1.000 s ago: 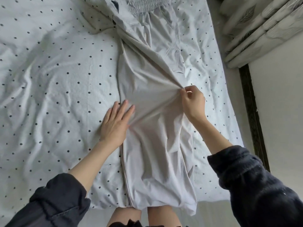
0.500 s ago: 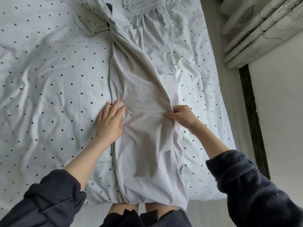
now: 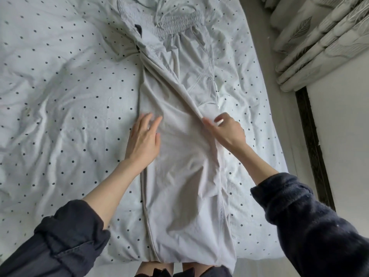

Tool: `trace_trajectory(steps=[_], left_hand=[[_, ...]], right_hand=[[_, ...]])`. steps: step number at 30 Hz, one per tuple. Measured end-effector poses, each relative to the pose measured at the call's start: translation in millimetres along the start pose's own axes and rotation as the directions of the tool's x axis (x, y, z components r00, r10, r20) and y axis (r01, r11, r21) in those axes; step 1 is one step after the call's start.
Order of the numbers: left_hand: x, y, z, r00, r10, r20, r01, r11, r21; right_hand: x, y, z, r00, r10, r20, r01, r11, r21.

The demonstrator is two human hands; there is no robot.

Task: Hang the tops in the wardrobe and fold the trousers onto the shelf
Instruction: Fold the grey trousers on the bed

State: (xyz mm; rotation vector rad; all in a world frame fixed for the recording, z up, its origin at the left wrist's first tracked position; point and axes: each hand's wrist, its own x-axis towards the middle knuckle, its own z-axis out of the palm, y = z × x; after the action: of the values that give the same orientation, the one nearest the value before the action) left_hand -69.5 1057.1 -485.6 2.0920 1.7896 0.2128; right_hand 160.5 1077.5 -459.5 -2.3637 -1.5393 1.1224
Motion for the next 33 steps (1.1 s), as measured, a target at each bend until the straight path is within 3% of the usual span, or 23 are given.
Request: trace_trajectory(steps=[4,7,10,12,15,19,22,26,33], left_hand=[[44,-2,-9,1.000,-0.014,-0.003,0.013,0.996,-0.088],[69,-14,-11,0.998,-0.052,-0.027,0.048,0.992,-0.121],[74,-29,-13,0.996,-0.090,-0.009,0.088,0.989,-0.122],[77,-40,-13,0.994,-0.108,0.004,0.108,0.988,-0.112],[89,-50,-16,0.991,-0.137,-0.003,0.136,0.983,-0.124],[110,-39,-15,0.995,-0.104,-0.003,0.103,0.985,-0.142],[125,-28,-8,0.998,-0.052,0.043,0.057,0.992,-0.116],[137,-18,-1,0.998,-0.030,0.049,0.032,0.999,-0.038],[143,-22,7,0.996,-0.024,0.089,0.022,0.999,0.030]], right_hand=[[43,-63,-3,0.974,-0.213,-0.076,0.209,0.976,-0.057],[79,-115,9,0.935,-0.356,-0.015,0.347,0.918,-0.190],[100,-149,25,0.913,-0.406,0.026,0.398,0.877,-0.270],[118,-159,29,0.938,-0.345,0.042,0.345,0.911,-0.226],[144,-156,16,0.978,-0.198,0.059,0.198,0.980,0.013],[163,-114,-15,0.990,0.011,-0.143,0.025,0.968,0.248],[163,-70,-21,0.965,0.217,-0.148,-0.158,0.930,0.332],[171,-57,-19,0.981,0.193,-0.014,-0.170,0.891,0.422],[206,-93,-24,0.974,0.193,0.123,-0.229,0.813,0.536]])
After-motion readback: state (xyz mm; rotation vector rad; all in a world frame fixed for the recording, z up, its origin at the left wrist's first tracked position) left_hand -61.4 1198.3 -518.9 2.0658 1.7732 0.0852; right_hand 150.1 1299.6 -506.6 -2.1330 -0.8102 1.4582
